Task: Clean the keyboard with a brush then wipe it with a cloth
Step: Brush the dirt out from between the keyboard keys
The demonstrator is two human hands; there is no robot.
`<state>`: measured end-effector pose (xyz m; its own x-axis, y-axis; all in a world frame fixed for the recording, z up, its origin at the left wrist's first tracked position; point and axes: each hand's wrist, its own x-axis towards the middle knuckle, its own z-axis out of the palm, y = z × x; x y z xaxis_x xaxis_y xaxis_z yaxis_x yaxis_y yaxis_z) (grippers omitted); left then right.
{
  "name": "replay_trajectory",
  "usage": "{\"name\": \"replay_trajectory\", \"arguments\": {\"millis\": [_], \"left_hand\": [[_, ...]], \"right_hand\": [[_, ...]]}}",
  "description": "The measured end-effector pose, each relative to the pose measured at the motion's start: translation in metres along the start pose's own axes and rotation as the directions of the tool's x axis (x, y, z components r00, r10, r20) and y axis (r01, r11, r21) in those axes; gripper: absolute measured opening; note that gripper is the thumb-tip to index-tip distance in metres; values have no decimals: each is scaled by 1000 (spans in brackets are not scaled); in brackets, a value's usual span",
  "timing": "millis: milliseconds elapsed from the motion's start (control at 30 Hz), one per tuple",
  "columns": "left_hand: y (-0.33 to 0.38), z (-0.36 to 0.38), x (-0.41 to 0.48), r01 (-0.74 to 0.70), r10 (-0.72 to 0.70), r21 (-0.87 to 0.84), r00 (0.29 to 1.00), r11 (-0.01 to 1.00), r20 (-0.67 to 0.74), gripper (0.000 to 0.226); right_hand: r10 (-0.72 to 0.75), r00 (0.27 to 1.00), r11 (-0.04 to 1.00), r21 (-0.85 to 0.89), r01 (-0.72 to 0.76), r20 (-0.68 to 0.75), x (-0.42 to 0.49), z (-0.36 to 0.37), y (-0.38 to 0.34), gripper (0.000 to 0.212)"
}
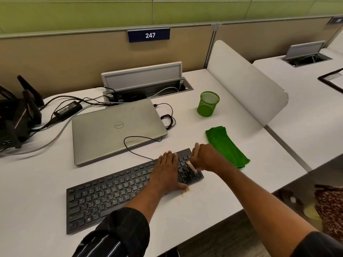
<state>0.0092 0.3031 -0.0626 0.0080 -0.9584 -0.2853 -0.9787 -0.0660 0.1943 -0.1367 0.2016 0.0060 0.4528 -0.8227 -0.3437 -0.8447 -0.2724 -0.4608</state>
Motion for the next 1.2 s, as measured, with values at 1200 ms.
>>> {"name": "replay_trajectory", "arguments": {"millis": [1200], "left_hand": [[10,-5,0,28,-29,37,999,999,21,130]], "right_hand": [[-23,980,959,273,78,-197,-26,-21,37,11]]}}
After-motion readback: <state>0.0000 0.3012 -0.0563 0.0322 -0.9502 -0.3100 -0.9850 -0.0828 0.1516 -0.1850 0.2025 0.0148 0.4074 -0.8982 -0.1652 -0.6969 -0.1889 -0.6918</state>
